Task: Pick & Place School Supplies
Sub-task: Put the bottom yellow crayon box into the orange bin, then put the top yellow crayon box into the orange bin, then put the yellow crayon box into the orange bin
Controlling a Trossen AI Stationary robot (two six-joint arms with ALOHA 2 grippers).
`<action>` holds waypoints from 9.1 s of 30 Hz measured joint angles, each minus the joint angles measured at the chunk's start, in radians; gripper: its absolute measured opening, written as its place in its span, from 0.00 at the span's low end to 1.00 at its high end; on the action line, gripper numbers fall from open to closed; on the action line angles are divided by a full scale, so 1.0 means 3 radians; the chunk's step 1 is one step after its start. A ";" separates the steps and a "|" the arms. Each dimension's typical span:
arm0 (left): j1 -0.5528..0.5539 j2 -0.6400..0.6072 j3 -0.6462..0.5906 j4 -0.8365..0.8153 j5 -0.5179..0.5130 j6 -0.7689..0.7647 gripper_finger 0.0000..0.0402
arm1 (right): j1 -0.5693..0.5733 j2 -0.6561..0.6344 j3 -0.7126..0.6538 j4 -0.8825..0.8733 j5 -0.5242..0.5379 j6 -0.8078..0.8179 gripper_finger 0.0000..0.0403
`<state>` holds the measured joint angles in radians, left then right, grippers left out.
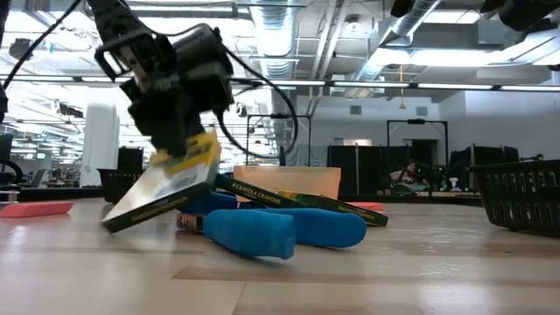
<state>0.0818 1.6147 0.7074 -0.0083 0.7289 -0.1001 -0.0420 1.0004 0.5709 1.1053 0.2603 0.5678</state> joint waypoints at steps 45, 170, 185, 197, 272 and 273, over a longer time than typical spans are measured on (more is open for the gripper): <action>0.1479 0.0219 0.1019 0.0266 -0.1123 0.0098 0.00 | -0.0175 0.0000 0.0164 -0.0094 -0.0188 0.0000 0.65; 0.0286 0.1139 0.1138 -0.0045 -0.0453 -0.1631 0.42 | -0.0275 0.0000 0.0163 -0.0093 -0.0358 -0.0008 0.65; 0.0287 0.1139 0.1138 0.0126 -0.0448 -0.1763 0.42 | -0.0275 0.0000 0.0163 -0.0093 -0.0357 -0.0005 0.65; 0.0205 0.1321 0.1147 0.0219 -0.0288 -0.1766 0.42 | -0.0275 0.0001 0.0163 -0.0094 -0.0357 0.0004 0.65; 0.1934 0.0343 0.1132 0.0113 -0.0365 -0.0900 0.23 | -0.0282 0.0006 0.0328 -0.0145 -0.0342 -0.0148 0.65; 0.1940 0.0305 0.1134 0.0145 -0.0367 -0.0900 0.27 | -0.0282 0.0006 0.0328 -0.0145 -0.0342 -0.0148 0.65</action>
<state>0.6639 1.7061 1.0477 0.0351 0.6190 -0.3702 -0.1267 1.0023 0.6693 1.0618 0.1576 0.5233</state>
